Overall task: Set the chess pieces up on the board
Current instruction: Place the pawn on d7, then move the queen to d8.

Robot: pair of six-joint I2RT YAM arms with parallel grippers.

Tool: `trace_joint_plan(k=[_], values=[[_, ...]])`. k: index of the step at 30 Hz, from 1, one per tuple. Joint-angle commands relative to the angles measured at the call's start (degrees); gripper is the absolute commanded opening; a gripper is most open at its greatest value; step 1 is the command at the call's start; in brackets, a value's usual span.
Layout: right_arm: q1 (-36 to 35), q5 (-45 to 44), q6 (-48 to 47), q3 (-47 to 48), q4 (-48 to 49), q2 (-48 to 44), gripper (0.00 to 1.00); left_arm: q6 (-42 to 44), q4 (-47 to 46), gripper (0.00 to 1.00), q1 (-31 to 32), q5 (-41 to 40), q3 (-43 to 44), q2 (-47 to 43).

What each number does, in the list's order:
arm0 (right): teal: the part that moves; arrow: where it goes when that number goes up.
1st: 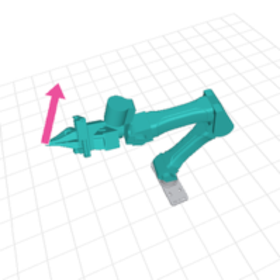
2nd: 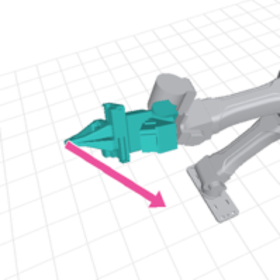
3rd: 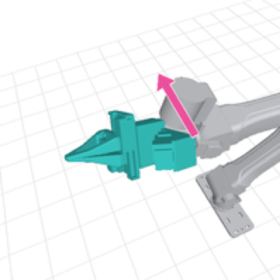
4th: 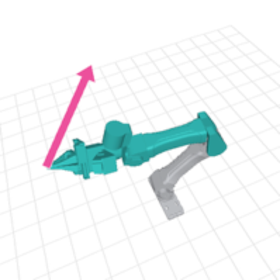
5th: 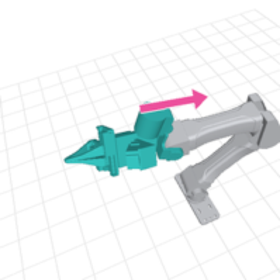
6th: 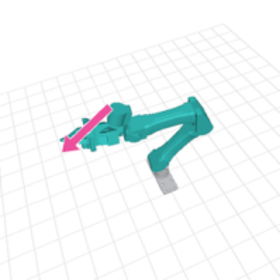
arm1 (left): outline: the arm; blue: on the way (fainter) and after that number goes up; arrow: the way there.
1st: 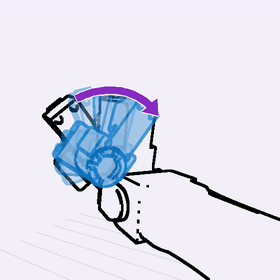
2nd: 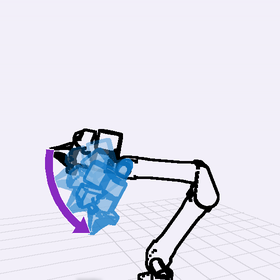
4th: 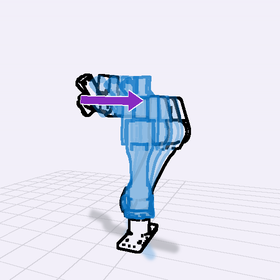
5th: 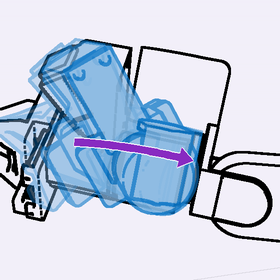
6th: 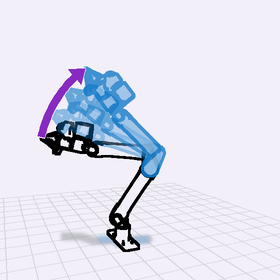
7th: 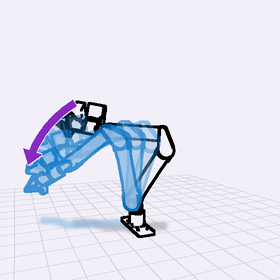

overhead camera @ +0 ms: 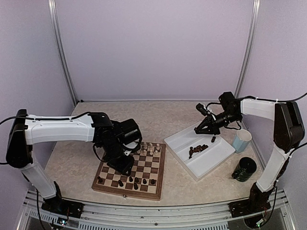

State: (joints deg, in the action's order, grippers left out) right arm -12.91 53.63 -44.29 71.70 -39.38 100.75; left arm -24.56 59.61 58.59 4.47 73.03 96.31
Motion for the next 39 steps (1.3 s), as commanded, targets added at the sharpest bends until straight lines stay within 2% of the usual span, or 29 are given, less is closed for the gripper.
trace_joint_plan(k=[1, 14, 39], values=[[-0.7, 0.6, -0.9, 0.1, -1.0, 0.7, 0.03, -3.5, 0.4, 0.41, 0.0, 0.4, -4.8, -4.7], [-1.3, 0.2, -0.8, 0.3, -1.2, 0.7, 0.03, -3.7, -1.8, 0.48, 0.1, 4.4, -9.8, -5.9], [-1.8, -0.1, -1.1, 0.5, -1.7, 1.5, 0.03, -0.4, -6.6, 0.41, 2.0, 9.2, -6.8, 1.1]])
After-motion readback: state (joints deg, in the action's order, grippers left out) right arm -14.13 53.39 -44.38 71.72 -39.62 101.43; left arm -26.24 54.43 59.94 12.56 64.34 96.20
